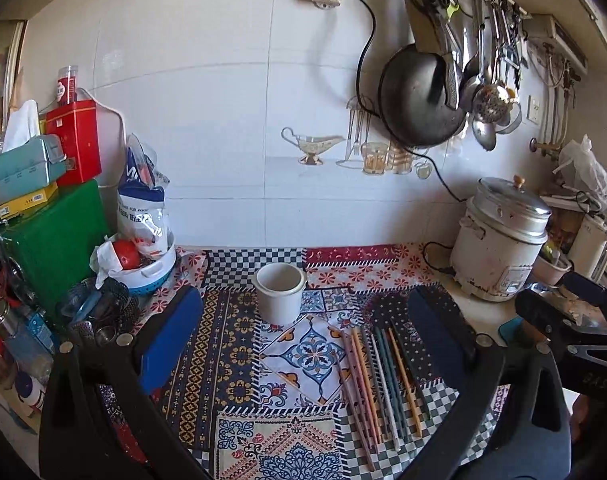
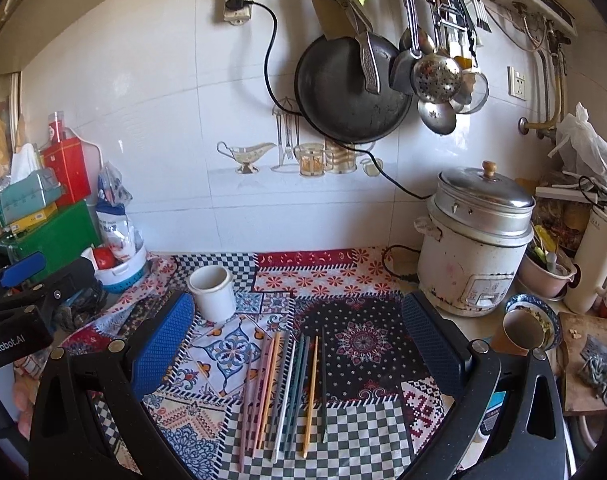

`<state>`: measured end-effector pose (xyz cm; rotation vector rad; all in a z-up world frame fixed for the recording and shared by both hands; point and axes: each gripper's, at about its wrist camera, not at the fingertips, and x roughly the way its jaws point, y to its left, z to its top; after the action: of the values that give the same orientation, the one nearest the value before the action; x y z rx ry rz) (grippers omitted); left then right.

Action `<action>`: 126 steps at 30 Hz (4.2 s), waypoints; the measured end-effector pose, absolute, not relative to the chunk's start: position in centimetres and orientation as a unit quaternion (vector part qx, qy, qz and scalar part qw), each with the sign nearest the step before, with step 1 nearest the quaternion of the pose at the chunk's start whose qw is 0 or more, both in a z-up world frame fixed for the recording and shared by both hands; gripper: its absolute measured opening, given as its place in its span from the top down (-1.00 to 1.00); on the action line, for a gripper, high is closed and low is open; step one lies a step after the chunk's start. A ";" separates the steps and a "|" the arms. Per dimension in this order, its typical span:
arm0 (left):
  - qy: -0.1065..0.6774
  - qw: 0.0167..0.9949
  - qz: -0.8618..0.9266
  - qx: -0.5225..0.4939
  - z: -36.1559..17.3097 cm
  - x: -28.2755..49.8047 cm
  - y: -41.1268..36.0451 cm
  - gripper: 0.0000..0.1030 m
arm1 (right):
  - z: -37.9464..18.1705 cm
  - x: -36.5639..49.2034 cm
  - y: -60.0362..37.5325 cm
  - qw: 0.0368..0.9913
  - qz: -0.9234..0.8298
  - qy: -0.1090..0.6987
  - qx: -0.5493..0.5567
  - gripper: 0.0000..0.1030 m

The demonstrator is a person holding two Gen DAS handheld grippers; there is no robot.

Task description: Organize utensils

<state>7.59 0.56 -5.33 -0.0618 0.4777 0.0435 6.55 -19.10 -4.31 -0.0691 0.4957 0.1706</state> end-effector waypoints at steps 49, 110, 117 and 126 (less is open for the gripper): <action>0.608 0.790 -0.052 -0.057 -29.7 25.9 -3.9 0.33 | -28.0 26.0 -22.6 0.791 0.156 0.591 -0.015 0.63; 0.398 0.907 -0.080 -0.108 -12.7 20.8 1.7 0.99 | -13.0 24.6 -22.4 0.901 0.166 0.401 0.029 0.92; 0.366 0.921 -0.077 -0.109 -10.8 21.1 3.1 1.00 | -11.5 24.8 -21.0 0.907 0.175 0.382 0.020 0.96; 0.418 0.897 -0.052 -0.135 -14.6 22.0 5.4 0.99 | -12.6 25.1 -20.2 0.901 0.174 0.397 0.013 0.96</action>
<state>22.04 5.39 -14.62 -0.2788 0.8650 -0.1081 25.15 -20.17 -12.59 0.0263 0.8217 0.3606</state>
